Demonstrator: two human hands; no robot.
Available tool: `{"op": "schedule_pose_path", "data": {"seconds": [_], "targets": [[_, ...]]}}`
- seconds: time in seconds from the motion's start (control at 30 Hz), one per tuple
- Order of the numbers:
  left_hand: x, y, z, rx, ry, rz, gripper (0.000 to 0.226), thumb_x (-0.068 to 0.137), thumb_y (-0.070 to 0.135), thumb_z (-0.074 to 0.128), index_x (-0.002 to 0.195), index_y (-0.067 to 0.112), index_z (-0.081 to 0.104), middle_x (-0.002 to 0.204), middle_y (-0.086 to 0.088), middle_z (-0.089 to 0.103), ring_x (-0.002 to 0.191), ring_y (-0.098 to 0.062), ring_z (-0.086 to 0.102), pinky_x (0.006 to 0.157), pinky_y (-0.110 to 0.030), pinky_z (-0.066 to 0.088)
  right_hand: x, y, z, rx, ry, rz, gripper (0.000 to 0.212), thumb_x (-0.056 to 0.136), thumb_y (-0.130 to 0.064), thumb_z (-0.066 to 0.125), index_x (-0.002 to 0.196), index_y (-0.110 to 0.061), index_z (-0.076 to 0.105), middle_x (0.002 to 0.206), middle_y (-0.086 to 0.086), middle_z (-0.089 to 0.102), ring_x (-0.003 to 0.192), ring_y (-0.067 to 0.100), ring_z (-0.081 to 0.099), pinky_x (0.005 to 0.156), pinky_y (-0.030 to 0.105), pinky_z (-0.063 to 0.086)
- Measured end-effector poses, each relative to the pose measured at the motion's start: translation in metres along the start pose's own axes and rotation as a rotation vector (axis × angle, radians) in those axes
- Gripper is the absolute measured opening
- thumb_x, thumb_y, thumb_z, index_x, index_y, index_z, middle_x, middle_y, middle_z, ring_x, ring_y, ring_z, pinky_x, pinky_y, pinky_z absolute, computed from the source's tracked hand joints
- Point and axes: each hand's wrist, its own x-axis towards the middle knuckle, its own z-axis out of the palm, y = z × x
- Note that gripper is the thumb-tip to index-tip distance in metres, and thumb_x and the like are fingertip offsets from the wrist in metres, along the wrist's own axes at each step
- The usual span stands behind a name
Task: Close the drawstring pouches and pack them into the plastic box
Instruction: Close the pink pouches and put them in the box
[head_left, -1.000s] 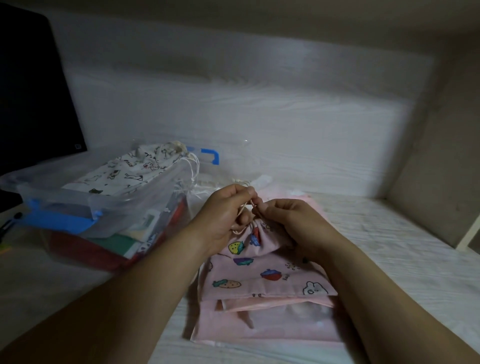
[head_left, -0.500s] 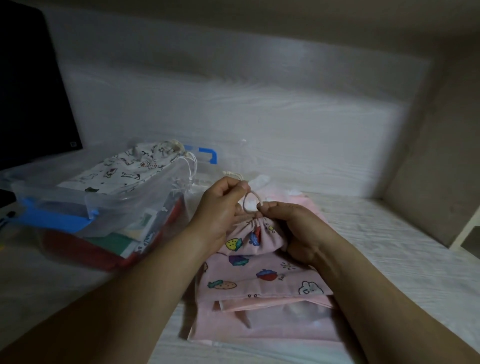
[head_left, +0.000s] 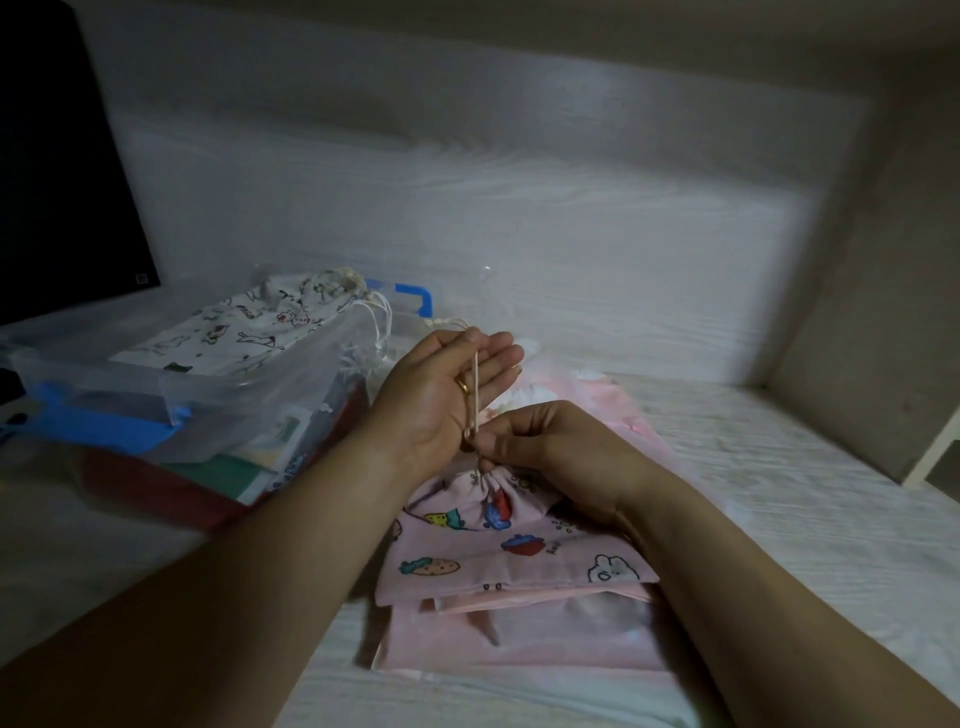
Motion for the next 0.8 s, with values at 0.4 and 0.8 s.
{"op": "schedule_pose_path", "data": {"seconds": [0.4,0.8], "targets": [[-0.011,-0.006,-0.010,1.267,-0.153,0.170,0.035,0.106,0.055,0.042,0.128,0.035,0.060,0.111,0.007,0.071,0.101,-0.012,0.068,0.096,-0.042,0.055,-0.004,0.000,-0.006,0.268,0.113,0.050,0.024,0.098,-0.006,0.063,0.103,0.016,0.070,0.102,0.038,0.071,0.093,0.045,0.070,0.090,0.053,0.057],[-0.015,0.012,-0.015,1.231,-0.131,0.000,0.023,0.099,0.027,0.067,0.080,0.015,0.070,0.060,0.014,0.059,0.052,0.001,0.049,0.052,-0.015,0.038,0.000,-0.001,-0.016,0.182,0.301,0.011,0.024,0.092,-0.004,0.072,0.069,-0.011,0.069,0.077,0.015,0.070,0.069,0.024,0.065,0.062,0.029,0.054]]}}
